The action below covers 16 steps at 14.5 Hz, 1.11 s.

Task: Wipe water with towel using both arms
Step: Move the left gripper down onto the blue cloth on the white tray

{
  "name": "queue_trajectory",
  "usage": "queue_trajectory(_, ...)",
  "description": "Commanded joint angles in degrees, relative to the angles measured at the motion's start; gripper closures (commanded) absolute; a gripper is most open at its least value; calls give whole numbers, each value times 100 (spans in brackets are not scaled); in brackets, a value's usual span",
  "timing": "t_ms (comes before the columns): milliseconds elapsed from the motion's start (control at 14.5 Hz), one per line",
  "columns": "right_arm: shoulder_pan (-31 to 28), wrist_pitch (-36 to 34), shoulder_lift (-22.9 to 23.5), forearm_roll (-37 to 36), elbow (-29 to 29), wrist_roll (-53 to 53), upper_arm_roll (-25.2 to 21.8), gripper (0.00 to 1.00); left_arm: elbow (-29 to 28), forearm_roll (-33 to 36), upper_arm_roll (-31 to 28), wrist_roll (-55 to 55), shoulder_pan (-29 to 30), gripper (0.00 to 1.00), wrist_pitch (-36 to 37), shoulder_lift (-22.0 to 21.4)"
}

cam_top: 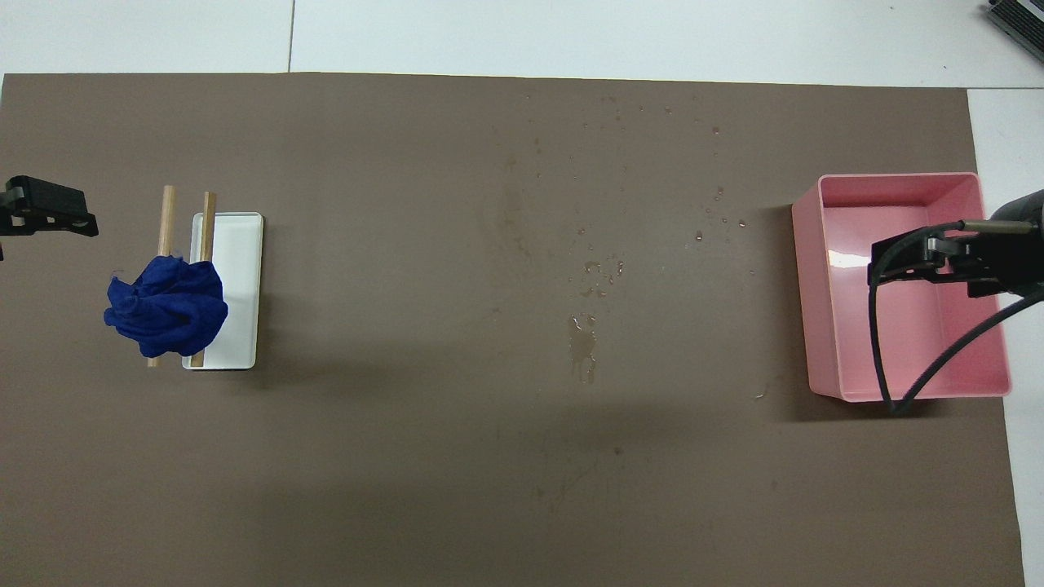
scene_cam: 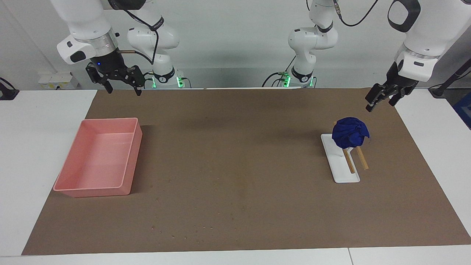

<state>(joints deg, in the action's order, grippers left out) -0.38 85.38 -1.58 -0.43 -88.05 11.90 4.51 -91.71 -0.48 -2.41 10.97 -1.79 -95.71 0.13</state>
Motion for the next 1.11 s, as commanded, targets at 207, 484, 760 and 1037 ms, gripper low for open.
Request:
queue_trajectory(207, -85, -65, -176, 113, -54, -135, 33, 0, -1452, 118, 21, 2078, 12, 0, -1017, -706)
queue_trajectory(484, -85, -65, -229, 113, -54, -135, 33, 0, -2674, 110, 21, 3550, 55, 0, -1738, -1243)
queue_trajectory(760, -85, -74, -308, 122, -54, -144, 33, 0, -2940, 92, 30, 4570, 179, 0, -2109, -1060)
queue_trajectory(1037, -102, 92, -247, 131, 7, -276, 33, 0, -3301, 48, 21, 5345, 248, 0, -2987, -787)
